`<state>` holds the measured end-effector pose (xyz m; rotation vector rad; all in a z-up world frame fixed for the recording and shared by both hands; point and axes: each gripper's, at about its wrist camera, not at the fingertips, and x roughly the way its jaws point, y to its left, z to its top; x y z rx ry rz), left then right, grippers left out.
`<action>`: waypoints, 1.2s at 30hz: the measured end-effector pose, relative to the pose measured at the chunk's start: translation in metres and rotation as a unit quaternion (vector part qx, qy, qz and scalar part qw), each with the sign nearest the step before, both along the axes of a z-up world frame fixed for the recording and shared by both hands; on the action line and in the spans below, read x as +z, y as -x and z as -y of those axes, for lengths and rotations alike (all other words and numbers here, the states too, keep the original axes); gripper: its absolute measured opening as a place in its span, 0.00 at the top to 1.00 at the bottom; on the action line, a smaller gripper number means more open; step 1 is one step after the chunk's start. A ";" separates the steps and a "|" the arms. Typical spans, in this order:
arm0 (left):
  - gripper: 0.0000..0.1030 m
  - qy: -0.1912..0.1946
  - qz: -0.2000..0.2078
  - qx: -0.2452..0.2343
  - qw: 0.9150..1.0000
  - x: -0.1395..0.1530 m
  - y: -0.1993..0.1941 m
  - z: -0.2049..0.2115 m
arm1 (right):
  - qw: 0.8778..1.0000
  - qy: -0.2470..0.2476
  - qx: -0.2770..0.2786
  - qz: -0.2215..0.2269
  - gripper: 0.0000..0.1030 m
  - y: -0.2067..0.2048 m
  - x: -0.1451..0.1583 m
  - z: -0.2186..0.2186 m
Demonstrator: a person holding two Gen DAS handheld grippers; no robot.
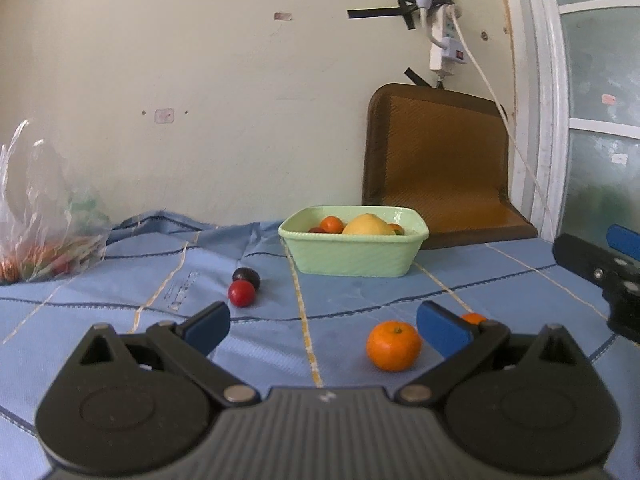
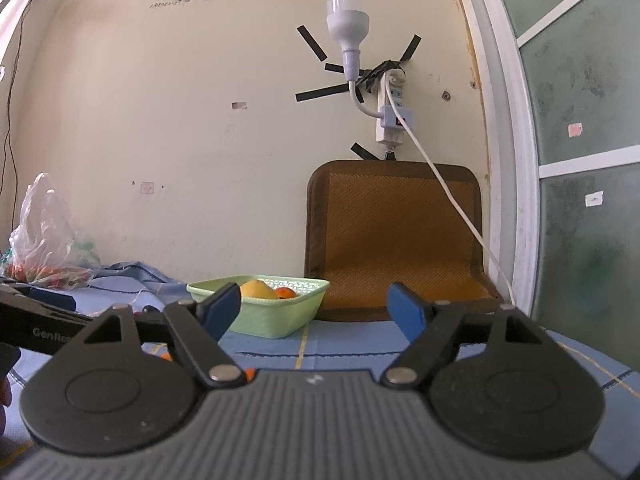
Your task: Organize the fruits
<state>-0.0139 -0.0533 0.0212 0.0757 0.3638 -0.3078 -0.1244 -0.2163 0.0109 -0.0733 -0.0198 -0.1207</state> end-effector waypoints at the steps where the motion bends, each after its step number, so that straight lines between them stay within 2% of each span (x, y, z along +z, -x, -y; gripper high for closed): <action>1: 0.00 -0.001 0.000 -0.002 1.000 0.000 0.000 0.001 | 1.000 -0.001 -0.001 -0.001 0.20 -0.001 0.000 0.000; 36: 0.00 -0.004 0.005 -0.008 1.000 0.000 0.002 0.003 | 1.000 -0.005 -0.003 -0.002 0.20 -0.001 0.001 -0.001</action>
